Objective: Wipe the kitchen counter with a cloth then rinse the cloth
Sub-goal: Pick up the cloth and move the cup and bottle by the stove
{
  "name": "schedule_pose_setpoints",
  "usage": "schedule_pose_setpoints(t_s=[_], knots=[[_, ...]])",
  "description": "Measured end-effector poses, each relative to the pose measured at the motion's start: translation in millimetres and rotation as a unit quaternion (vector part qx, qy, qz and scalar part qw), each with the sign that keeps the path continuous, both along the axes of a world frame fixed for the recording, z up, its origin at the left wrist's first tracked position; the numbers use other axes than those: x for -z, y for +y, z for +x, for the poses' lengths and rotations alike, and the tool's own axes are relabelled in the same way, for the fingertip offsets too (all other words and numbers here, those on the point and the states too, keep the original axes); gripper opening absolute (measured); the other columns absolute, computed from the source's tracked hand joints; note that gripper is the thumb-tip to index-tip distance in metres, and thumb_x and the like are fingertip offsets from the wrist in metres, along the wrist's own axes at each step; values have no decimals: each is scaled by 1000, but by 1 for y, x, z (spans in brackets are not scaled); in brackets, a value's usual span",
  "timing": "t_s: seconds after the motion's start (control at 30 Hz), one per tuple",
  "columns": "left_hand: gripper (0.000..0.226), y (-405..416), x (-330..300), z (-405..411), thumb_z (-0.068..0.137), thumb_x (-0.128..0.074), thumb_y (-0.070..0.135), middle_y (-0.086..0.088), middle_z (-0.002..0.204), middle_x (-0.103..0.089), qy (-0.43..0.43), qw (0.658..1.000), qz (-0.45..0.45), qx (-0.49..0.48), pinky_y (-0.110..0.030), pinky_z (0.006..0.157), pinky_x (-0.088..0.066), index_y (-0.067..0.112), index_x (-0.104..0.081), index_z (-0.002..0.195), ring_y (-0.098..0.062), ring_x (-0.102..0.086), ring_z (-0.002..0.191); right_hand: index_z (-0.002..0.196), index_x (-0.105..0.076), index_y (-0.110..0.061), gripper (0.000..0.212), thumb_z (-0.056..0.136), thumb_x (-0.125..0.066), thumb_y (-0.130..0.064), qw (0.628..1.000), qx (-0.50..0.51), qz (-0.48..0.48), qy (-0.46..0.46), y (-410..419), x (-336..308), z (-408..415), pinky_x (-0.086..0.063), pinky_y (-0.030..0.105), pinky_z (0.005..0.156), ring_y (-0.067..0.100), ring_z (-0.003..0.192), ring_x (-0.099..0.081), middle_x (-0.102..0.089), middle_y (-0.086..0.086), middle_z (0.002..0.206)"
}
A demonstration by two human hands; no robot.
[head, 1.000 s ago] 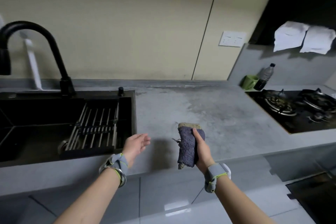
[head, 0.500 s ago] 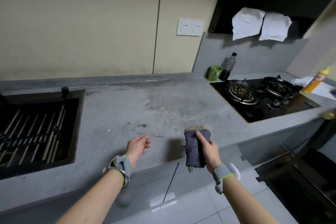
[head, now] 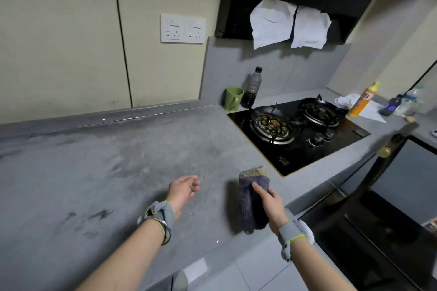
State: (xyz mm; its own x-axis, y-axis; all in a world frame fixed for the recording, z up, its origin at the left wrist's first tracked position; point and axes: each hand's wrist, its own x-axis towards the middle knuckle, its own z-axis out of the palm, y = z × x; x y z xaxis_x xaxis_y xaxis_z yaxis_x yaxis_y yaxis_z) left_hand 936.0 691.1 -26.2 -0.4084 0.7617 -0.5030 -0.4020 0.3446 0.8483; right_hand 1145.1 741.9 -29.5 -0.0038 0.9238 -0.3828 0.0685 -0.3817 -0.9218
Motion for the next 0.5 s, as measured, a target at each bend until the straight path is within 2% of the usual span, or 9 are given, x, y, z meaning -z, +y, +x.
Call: schedule_pose_setpoints(t_s=[0.1, 0.2, 0.23, 0.37, 0.43, 0.5], knots=[[31, 50, 0, 6, 100, -38, 7, 2, 69, -56, -6, 1000, -5, 12, -8, 44, -32, 17, -53, 75, 7, -50, 32, 105, -63, -8, 27, 84, -69, -24, 999, -21, -11, -28, 49, 0, 5, -53, 33, 79, 25, 89, -65, -68, 11, 98], [30, 89, 4, 10, 100, -38, 7, 3, 66, -58, -12, 1000, -10, 19, -11, 49, -32, 17, -53, 75, 7, -50, 32, 96, -64, -9, 18, 83, -70, -20, 997, -46, -24, -64, 86, 4, 8, -52, 17, 58, 15, 74, -64, -67, 4, 84], [30, 90, 3, 11, 100, -39, 7, 1, 69, -56, -8, 1000, -13, 24, -12, 50, -32, 17, -53, 75, 7, -50, 32, 97, -64, -8, 18, 83, -69, -18, 996, -51, -27, -76, 86, 4, 8, -52, 17, 58, 16, 73, -63, -67, 4, 84], [30, 128, 8, 14, 100, -39, 7, -1, 72, -55, -7, 999, -21, 36, -16, 55, -30, 16, -53, 76, 7, -50, 32, 104, -65, -2, 25, 84, -68, -17, 985, -63, -51, -151, 120, 19, 14, -51, 38, 90, 30, 94, -64, -67, 15, 102], [30, 143, 9, 13, 100, -39, 7, 3, 62, -60, -5, 999, -28, 39, -14, 51, -32, 16, -53, 75, 7, -49, 32, 93, -66, -2, 21, 84, -68, -21, 975, -57, -49, -210, 133, 26, 18, -50, 41, 90, 30, 93, -64, -67, 15, 96], [31, 160, 13, 14, 100, -39, 7, 9, 53, -60, -1, 999, -37, 37, -12, 48, -33, 16, -53, 75, 7, -49, 32, 85, -64, -5, 20, 84, -66, -25, 962, -42, -34, -268, 149, 30, 24, -49, 38, 84, 27, 88, -62, -65, 13, 90]])
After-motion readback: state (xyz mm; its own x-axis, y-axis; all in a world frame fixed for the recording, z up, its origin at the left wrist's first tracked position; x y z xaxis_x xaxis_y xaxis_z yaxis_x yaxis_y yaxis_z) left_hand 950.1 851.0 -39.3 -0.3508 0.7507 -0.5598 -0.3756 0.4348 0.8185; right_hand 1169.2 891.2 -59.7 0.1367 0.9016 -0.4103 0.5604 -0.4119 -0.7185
